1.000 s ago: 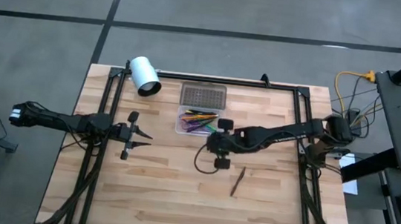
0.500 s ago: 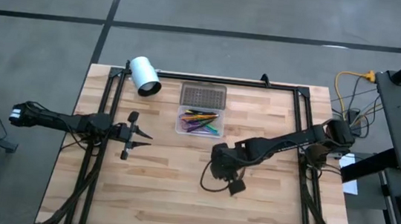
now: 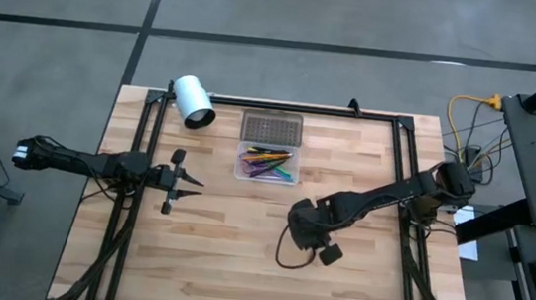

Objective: Pick & place school supplies into a supply box
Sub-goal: Put the brown pen into the supply box

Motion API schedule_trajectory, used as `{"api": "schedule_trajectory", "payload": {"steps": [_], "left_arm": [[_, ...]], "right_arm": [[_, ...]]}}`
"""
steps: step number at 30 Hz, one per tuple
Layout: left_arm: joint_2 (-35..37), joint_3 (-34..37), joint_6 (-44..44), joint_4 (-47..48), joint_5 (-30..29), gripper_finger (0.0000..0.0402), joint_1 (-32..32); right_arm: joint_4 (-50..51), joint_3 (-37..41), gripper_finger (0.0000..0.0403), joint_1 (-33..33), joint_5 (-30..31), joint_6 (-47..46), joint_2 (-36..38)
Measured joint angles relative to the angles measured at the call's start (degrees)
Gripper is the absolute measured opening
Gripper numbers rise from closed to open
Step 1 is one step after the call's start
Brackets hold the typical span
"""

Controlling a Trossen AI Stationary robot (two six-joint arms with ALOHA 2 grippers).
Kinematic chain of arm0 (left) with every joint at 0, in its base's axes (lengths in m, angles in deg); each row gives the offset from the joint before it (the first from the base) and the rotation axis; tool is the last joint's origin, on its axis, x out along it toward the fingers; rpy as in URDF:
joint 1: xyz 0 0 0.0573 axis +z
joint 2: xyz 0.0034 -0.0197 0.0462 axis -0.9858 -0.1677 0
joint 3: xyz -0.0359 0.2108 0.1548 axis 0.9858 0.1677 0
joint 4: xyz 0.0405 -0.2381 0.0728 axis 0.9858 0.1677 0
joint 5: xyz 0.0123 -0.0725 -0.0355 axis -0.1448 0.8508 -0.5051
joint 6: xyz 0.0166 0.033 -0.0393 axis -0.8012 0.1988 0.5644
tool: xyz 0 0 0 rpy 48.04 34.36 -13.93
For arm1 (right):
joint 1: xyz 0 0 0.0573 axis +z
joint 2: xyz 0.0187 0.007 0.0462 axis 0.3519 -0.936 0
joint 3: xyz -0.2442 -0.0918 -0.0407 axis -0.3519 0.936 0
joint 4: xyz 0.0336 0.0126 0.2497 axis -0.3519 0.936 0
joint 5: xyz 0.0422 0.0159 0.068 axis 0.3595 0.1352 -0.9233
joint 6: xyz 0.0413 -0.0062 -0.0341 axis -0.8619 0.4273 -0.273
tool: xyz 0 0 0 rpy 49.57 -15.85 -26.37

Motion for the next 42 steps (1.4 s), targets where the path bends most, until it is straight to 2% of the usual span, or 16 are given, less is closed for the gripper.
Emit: {"api": "schedule_trajectory", "payload": {"steps": [27,42], "left_arm": [[0.00,0.00,0.00,0.02,0.00,0.0086,0.00],[0.00,0.00,0.02,0.02,-0.02,0.0086,0.00]], "right_arm": [[1.71,4.65,0.0068,3.96,0.21,8.38,-0.07],[-3.01,6.71,0.0068,3.88,1.98,10.15,-0.13]]}}
